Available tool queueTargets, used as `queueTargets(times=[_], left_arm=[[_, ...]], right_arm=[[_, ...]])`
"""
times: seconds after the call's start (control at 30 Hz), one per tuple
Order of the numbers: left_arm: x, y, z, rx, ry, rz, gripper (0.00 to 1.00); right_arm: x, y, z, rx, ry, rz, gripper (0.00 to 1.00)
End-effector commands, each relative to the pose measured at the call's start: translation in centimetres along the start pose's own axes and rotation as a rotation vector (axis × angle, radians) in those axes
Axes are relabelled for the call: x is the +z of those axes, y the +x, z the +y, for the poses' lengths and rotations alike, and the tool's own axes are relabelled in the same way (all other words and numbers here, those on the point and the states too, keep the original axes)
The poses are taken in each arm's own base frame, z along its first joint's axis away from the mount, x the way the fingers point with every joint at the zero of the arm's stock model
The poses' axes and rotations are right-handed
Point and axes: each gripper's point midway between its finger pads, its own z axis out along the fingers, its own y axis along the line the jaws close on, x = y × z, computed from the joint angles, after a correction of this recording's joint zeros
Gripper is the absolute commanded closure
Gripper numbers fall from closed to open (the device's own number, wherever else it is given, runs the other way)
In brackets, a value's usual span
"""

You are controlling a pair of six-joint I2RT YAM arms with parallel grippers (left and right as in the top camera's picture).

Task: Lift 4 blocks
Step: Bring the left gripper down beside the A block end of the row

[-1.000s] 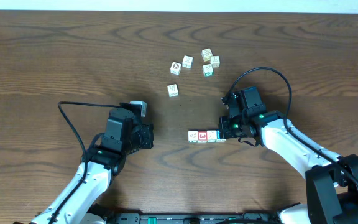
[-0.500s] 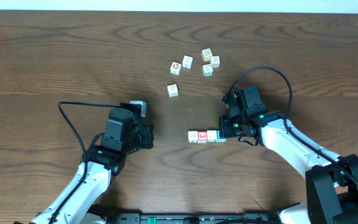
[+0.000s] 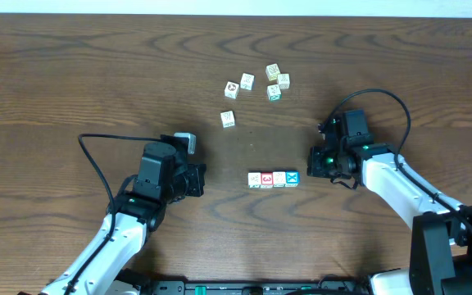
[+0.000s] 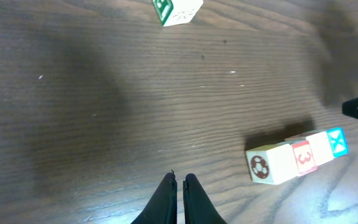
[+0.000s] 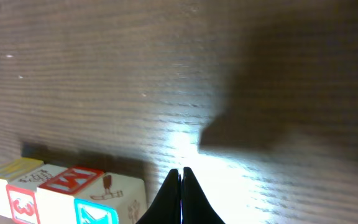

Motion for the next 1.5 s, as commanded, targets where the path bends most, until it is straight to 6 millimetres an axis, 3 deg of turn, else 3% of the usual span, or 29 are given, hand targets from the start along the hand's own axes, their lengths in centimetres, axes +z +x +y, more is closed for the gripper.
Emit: queueTargets(times=[0.0, 0.2, 0.43, 0.7, 1.47], left_arm=[[0.0, -0.4, -0.8, 0.001, 0.038, 0.0, 0.93], [0.4, 0.3, -1.0, -0.007, 0.06, 0.032, 0.92], [2.4, 2.4, 0.3, -0.094, 0.031, 0.12, 0.93], [4.0, 2.5, -1.0, -0.119, 0.14, 0.139, 0.93], [4.6, 3.3, -0.7, -0.173, 0.128, 0.167, 0.93]], right_arm=[[0.1, 1.2, 0.3, 0.032, -0.04, 0.054, 0.99], [0.1, 2.3, 0.5, 0.03, -0.035, 0.094, 0.99], [0.2, 2.7, 1.0, 0.021, -0.046, 0.11, 0.99], [0.3, 3.5, 1.9, -0.006, -0.055, 0.134, 0.99], [0.4, 4.3, 3.4, -0.005, -0.102, 0.165, 0.99]])
